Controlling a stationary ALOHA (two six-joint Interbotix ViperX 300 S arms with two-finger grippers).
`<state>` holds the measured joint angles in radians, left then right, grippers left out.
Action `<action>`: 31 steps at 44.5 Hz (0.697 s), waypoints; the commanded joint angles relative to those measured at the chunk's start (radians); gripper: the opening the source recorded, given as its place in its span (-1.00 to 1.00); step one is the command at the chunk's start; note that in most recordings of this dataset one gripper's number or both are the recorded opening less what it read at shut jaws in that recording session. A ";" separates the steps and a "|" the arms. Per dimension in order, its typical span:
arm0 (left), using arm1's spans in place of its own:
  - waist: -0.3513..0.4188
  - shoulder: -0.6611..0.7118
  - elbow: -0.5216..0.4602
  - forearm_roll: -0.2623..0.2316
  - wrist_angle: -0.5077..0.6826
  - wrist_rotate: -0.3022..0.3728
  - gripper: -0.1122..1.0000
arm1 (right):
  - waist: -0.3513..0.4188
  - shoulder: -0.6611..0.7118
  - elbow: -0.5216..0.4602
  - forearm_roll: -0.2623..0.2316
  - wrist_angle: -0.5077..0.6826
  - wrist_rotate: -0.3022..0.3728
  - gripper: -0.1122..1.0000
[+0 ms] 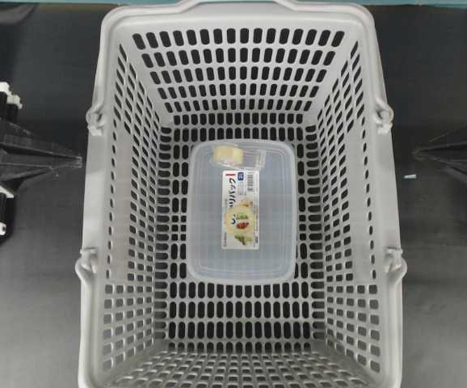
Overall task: Pick up the cellophane tape from the shopping basket with the left arm.
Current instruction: 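Move the left gripper over the basket toward the tape roll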
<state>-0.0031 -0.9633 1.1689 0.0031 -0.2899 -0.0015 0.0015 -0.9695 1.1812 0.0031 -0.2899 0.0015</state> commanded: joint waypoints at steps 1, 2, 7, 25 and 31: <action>0.017 0.005 -0.043 0.040 -0.005 -0.018 -0.70 | 0.003 0.011 -0.023 0.005 -0.008 0.006 -0.79; 0.017 0.006 -0.043 0.041 -0.005 -0.020 -0.70 | 0.003 0.011 -0.023 0.008 -0.006 0.006 -0.79; 0.017 0.021 -0.038 0.040 -0.005 -0.034 -0.80 | 0.003 0.020 -0.023 0.009 0.002 0.014 -0.79; 0.014 0.095 -0.124 0.041 0.052 -0.040 -0.32 | 0.000 0.020 -0.023 0.011 0.014 0.037 -0.21; 0.014 0.153 -0.252 0.041 0.210 -0.035 0.08 | 0.000 0.011 -0.028 0.009 0.018 0.037 0.10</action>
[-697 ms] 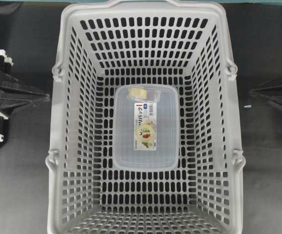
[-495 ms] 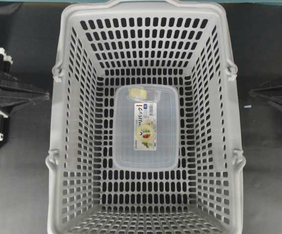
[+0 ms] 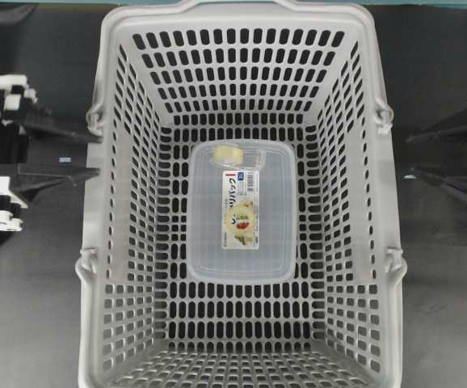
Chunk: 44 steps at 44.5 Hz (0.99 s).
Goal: Pick up the cellophane tape from the shopping basket with the left arm.
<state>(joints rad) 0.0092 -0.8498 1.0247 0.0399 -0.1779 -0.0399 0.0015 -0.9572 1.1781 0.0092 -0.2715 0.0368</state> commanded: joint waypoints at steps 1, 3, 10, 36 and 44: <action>0.002 0.054 -0.129 0.005 0.133 0.003 0.08 | 0.000 -0.003 -0.026 0.005 0.003 0.002 0.12; 0.002 0.080 -0.175 0.005 0.209 0.002 0.06 | 0.000 -0.008 -0.029 0.005 0.012 0.002 0.14; 0.002 0.207 -0.339 0.005 0.460 0.006 0.08 | 0.000 -0.025 -0.044 0.005 0.087 0.002 0.14; -0.029 0.741 -0.831 0.005 0.989 0.008 0.61 | -0.002 -0.114 -0.071 0.003 0.287 0.002 0.51; -0.046 0.887 -0.954 0.005 1.106 0.012 0.79 | -0.005 -0.120 -0.072 0.005 0.291 0.002 0.57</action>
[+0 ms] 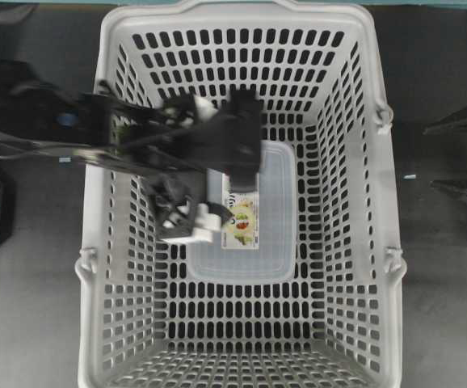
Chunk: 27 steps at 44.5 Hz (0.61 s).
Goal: Pick up the cellophane tape from the shopping basket with the left arm.
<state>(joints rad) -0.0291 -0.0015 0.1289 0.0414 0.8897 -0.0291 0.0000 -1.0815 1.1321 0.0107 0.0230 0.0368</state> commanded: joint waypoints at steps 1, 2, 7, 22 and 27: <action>-0.009 0.052 -0.064 0.003 0.044 0.002 0.80 | -0.003 0.005 -0.026 0.003 -0.003 0.002 0.57; -0.011 0.063 -0.071 0.002 0.049 0.002 0.81 | -0.003 0.005 -0.025 0.002 -0.003 0.002 0.57; -0.025 0.132 -0.092 0.003 0.055 0.002 0.82 | -0.003 0.005 -0.025 0.002 -0.003 0.002 0.57; -0.028 0.213 -0.080 0.003 0.052 0.003 0.82 | -0.003 0.000 -0.018 0.003 -0.008 0.002 0.57; -0.026 0.216 -0.064 0.003 0.035 0.003 0.82 | -0.002 0.000 -0.018 0.002 -0.008 0.002 0.57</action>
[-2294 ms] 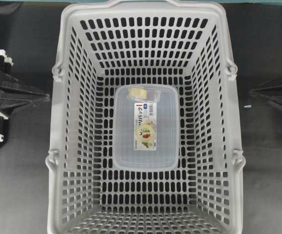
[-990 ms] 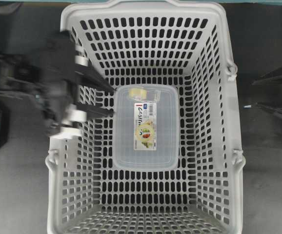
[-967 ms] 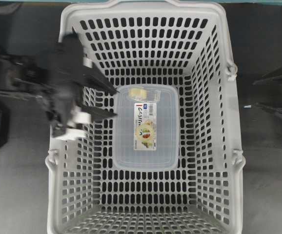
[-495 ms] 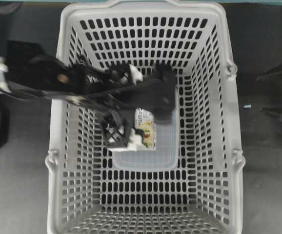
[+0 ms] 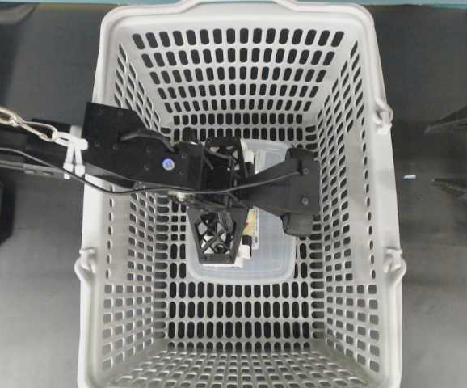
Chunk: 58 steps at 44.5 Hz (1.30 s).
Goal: Pick up the cellophane tape from the shopping basket with the left arm.
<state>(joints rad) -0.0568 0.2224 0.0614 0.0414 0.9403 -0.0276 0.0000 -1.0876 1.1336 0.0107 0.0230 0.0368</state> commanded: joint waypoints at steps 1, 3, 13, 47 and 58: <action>0.000 -0.008 0.006 0.003 -0.018 0.002 0.82 | -0.002 0.005 -0.018 0.002 -0.008 0.002 0.57; -0.002 -0.008 0.012 0.003 -0.023 0.002 0.82 | -0.002 0.005 -0.018 0.003 -0.009 0.002 0.57; -0.005 -0.006 0.054 0.003 -0.086 0.002 0.82 | -0.002 0.005 -0.014 0.003 -0.009 0.002 0.57; -0.015 -0.069 -0.077 0.003 0.046 0.003 0.10 | -0.003 0.003 -0.005 0.003 -0.011 0.002 0.57; -0.028 -0.118 -0.314 0.002 0.324 0.002 0.10 | -0.003 -0.017 -0.005 0.003 -0.011 0.002 0.57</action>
<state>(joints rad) -0.0782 0.1457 -0.1672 0.0414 1.1980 -0.0261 -0.0015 -1.1045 1.1367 0.0092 0.0230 0.0368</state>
